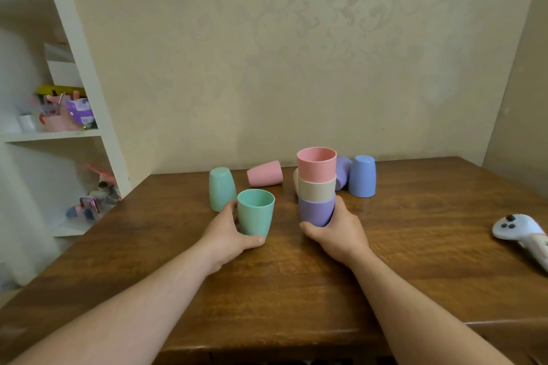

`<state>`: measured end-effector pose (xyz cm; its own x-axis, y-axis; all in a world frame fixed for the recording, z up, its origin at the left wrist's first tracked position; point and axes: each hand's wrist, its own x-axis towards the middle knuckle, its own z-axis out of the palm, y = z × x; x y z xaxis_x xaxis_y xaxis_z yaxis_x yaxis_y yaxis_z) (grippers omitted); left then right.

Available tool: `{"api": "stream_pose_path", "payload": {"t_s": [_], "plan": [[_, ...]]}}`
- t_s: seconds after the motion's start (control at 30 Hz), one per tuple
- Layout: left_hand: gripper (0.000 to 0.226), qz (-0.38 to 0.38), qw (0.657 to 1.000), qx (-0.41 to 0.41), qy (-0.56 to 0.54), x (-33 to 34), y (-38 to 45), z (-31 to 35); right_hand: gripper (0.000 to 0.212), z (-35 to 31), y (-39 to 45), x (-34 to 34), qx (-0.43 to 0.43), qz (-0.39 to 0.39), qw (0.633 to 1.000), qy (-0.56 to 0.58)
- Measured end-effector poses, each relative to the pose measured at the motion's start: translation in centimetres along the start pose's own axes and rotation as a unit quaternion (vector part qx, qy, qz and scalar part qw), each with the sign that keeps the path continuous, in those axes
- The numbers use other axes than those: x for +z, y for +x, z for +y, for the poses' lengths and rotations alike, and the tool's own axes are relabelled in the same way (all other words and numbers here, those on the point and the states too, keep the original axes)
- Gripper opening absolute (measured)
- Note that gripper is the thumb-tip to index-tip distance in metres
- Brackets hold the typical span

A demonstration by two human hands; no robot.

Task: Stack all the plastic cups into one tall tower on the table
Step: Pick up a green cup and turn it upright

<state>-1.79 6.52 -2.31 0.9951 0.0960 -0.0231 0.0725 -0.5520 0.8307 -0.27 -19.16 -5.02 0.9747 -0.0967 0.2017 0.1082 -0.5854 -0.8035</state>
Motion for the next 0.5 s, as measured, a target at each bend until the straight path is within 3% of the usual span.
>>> {"api": "stream_pose_path", "payload": {"t_s": [0.33, 0.5], "plan": [[0.094, 0.048, 0.998, -0.005, -0.048, 1.7, 0.1, 0.2, 0.081, 0.4, 0.5, 0.2, -0.004, -0.002, 1.0, 0.003], [0.079, 0.095, 0.987, 0.044, -0.121, 0.4, 0.2, 4.5, 0.078, 0.2, 0.5, 0.0, -0.003, -0.006, 1.0, 0.005]]}}
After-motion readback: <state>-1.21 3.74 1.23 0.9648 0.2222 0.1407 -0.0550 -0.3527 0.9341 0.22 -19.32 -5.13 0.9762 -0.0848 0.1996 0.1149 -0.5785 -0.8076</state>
